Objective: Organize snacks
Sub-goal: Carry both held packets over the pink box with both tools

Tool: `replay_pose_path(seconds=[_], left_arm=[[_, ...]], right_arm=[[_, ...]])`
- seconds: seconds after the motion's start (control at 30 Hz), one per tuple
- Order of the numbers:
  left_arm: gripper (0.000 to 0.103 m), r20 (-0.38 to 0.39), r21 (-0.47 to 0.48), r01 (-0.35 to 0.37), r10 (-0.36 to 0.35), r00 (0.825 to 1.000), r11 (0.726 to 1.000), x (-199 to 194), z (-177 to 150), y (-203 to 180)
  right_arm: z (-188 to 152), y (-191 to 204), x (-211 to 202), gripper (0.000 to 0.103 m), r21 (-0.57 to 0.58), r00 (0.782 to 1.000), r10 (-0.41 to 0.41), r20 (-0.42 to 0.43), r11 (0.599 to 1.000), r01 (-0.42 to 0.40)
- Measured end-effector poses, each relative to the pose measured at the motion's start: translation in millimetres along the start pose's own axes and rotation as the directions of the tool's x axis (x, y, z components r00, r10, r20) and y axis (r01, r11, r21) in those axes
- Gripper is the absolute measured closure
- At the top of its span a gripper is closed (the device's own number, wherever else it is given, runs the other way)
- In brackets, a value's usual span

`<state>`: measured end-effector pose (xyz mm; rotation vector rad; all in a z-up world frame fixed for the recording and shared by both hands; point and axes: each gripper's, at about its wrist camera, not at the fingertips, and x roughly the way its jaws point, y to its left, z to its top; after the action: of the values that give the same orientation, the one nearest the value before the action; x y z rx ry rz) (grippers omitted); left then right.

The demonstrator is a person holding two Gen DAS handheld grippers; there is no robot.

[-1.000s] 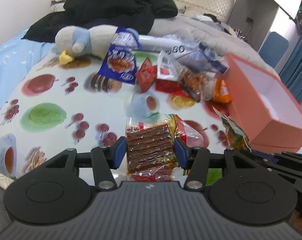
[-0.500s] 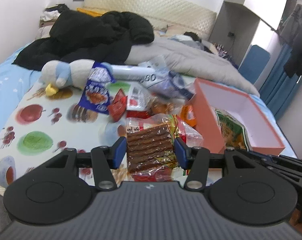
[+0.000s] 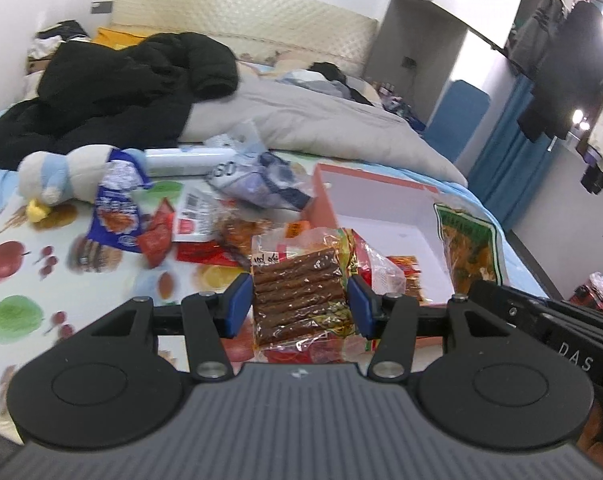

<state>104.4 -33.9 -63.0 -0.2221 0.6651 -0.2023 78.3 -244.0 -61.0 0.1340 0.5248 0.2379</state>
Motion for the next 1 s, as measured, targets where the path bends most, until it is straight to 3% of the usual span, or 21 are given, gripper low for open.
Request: replay_pose_path(seconds=[0.2, 0.6, 1.0], left_arm=[[0.045, -0.031, 0.041, 0.045, -0.044, 0.999, 0.998, 38.9, 23.9, -32.4], [0.045, -0.113, 0.131, 0.089, -0.074, 0.991, 0.987, 160.6, 83.9, -81.8], [0.045, -0.228, 0.158, 0.122, -0.084, 0.970, 0.980, 282.1, 94.5, -98.3]], right_arm=[[16.5, -32.2, 4.7, 0.093, 0.032, 0.999, -0.054, 0.004, 0.998, 0.054], [50.3, -98.1, 71.7, 0.093, 0.081, 0.994, -0.103, -0.042, 0.991, 0.106], [49.1, -159.8, 162.5, 0.093, 0.117, 0.977, -0.121, -0.177, 0.983, 0.143]])
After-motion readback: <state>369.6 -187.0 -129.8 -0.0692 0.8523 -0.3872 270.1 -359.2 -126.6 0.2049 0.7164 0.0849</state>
